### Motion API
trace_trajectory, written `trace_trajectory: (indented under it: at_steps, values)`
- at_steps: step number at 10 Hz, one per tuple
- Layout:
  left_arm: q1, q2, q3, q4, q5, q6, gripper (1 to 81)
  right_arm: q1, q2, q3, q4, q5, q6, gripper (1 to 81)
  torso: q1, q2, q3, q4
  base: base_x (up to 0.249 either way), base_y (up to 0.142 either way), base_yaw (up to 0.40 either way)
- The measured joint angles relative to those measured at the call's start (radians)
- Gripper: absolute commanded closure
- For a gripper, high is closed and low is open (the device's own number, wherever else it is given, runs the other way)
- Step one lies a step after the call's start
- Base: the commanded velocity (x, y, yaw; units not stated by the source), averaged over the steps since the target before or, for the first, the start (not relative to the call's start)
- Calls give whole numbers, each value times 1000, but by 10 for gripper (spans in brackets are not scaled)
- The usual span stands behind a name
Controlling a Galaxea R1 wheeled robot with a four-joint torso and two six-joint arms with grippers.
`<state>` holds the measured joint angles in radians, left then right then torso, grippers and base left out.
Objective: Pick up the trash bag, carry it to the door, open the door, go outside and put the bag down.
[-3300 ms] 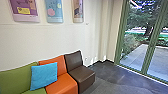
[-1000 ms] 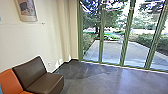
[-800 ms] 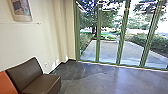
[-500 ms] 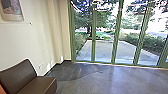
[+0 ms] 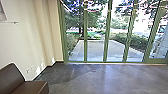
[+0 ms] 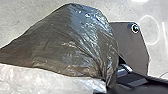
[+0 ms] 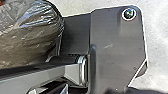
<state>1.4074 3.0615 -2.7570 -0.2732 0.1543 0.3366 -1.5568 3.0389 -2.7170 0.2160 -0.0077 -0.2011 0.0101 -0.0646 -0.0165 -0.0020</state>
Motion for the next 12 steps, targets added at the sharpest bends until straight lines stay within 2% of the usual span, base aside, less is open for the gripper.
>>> trace_trajectory:
  at_steps: [12]
  values:
    - [-2,0,0,1,0,0,811,-3,0,-1,0,1,0,10,0,0,0,0,0,0,-242]
